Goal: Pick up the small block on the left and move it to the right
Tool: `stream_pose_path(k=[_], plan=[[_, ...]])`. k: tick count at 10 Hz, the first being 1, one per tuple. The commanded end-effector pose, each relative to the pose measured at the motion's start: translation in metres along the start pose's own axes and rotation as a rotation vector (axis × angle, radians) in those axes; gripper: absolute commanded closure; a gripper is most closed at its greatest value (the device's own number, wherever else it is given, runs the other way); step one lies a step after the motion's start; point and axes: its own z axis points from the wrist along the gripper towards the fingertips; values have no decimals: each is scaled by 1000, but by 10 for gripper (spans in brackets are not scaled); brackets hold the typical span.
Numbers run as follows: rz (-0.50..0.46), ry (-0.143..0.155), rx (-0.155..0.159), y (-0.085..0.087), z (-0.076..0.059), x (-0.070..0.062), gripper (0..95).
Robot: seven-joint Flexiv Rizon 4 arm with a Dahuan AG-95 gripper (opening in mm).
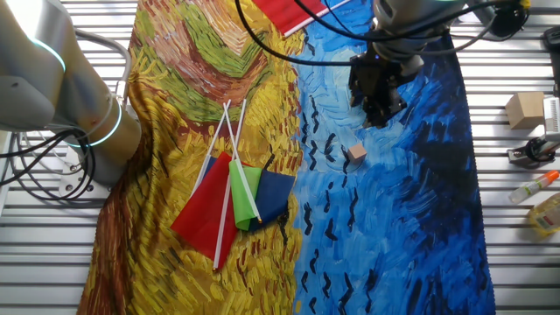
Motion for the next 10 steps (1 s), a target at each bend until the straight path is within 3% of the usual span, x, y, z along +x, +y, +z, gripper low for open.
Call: stream_pose_path(k=[1,10], plan=[[0,-10,3,-2,6,-1,570],[-8,-30,4,-15,54,-15,570]])
